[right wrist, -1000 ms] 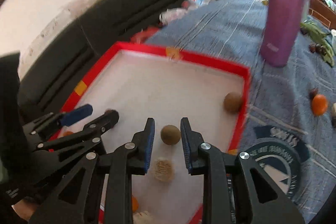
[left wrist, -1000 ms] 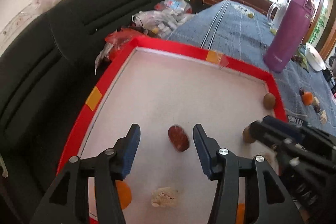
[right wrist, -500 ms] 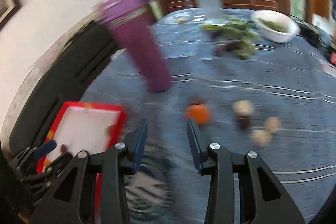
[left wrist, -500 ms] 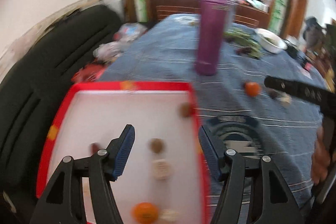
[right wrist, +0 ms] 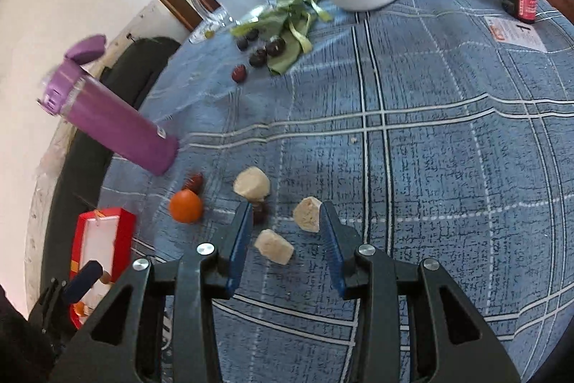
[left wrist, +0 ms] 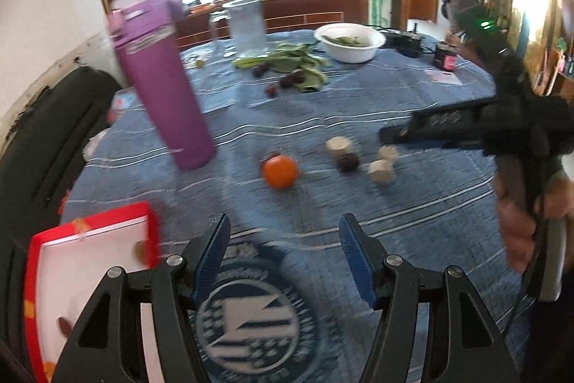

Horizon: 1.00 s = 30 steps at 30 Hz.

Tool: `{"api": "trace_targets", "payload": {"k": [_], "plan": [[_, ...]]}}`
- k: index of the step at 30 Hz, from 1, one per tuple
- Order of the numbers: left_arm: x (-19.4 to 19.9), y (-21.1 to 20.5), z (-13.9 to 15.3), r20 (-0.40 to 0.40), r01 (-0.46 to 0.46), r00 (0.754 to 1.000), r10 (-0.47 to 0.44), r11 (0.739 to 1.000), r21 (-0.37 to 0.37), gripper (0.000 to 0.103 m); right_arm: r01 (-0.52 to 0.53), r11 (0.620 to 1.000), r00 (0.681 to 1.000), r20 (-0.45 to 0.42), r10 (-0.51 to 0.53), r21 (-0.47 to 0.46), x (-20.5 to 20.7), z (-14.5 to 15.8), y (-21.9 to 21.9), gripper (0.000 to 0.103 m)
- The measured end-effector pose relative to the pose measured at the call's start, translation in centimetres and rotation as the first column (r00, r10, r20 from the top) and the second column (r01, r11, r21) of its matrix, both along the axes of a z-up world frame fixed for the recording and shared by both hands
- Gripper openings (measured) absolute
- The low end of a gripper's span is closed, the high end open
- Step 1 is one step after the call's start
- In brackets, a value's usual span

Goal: Organize fruits
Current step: 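Return to the table and grasp a pale cube with the right gripper while the left grasps another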

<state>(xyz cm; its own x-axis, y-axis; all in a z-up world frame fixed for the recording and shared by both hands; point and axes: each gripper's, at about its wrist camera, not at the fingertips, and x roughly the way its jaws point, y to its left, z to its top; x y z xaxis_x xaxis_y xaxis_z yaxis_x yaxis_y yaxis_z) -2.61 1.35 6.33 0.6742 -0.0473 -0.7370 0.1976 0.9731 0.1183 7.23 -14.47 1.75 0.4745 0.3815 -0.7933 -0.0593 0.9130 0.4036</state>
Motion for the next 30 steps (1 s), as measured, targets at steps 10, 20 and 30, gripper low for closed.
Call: {"api": "trace_targets", "payload": {"k": [10,20,30], "plan": [[1.3,-2.5,-1.5,-0.037,0.038,0.999,-0.039,0.999,-0.011,0.063,0.042,0.983,0.999,-0.001,-0.043,-0.178,1.0,-1.7,1.7,0.031],[2.2,-3.7,-1.9,-0.064,0.044,0.997,-0.045,0.999,-0.017,0.063,0.084,0.973,0.996,0.026,-0.08,-0.217,0.7,-1.1,0.3,0.025],[5.7,-7.9,-3.1,-0.122,0.05,0.991,-0.057,0.997,-0.06,0.063,0.264,0.965,0.965,0.016,-0.264,0.003,0.2,0.2,-5.9,0.025]]}}
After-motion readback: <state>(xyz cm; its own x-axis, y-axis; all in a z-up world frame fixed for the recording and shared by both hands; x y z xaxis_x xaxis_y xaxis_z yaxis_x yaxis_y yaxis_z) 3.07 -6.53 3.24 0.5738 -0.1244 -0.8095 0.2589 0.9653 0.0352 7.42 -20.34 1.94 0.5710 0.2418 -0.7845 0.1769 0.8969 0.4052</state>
